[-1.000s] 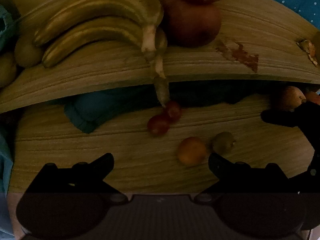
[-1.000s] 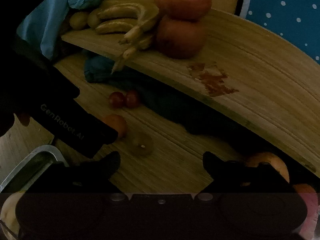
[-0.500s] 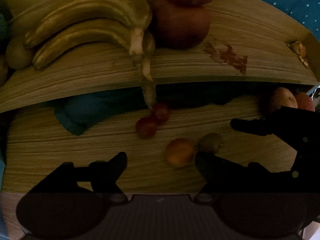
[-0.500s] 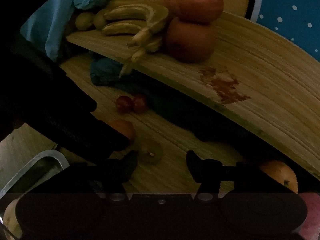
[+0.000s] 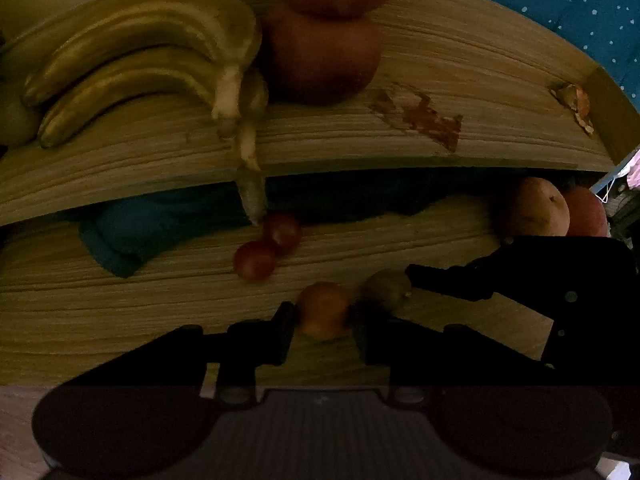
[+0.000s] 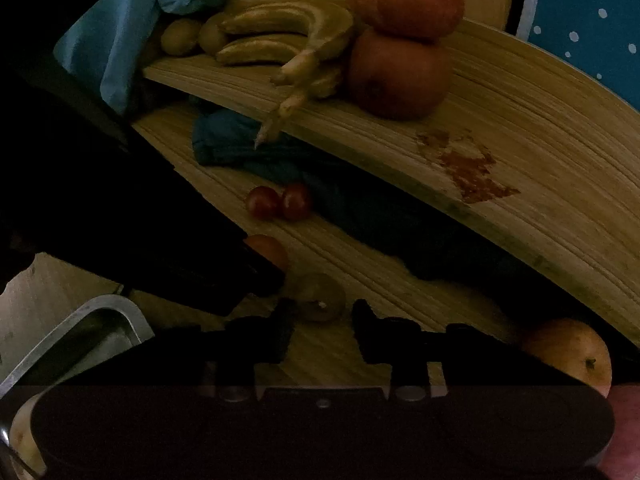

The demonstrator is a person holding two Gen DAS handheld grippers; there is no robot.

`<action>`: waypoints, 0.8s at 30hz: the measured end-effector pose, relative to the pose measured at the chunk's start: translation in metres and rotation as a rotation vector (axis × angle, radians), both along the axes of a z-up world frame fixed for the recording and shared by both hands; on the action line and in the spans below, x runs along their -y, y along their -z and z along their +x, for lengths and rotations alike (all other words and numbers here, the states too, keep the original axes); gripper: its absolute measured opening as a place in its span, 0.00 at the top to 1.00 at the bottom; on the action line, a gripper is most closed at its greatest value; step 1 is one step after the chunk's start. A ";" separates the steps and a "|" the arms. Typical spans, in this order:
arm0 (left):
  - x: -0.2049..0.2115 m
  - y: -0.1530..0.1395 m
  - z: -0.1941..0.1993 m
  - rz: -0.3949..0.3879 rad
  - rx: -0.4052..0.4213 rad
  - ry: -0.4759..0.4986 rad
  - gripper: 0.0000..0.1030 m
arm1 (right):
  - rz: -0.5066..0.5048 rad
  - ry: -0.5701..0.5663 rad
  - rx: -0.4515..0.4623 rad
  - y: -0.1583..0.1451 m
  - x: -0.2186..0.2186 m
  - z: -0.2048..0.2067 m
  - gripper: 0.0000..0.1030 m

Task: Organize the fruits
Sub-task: 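Grasp a small orange with the left tool while the right tool grasps a brown kiwi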

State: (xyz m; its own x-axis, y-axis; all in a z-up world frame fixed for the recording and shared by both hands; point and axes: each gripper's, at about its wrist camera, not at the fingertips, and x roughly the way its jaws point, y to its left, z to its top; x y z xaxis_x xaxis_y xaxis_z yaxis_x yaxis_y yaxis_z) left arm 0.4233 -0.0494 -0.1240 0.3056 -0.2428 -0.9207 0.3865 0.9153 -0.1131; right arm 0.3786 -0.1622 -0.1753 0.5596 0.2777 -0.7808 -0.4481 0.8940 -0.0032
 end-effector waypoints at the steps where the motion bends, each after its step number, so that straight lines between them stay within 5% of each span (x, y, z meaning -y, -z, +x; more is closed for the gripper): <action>1: 0.000 0.000 -0.001 0.001 0.003 0.002 0.67 | 0.001 0.000 0.001 0.000 0.000 0.000 0.72; 24: -0.011 -0.019 -0.029 -0.018 0.038 -0.008 0.68 | 0.007 0.038 0.026 -0.009 0.008 -0.030 0.74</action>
State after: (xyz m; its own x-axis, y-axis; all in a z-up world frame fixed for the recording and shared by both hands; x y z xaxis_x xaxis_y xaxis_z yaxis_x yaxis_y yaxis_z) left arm 0.3939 -0.0385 -0.1055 0.3419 -0.2566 -0.9041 0.3837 0.9163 -0.1149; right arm 0.3487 -0.1702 -0.1665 0.5898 0.2612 -0.7641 -0.4135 0.9105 -0.0080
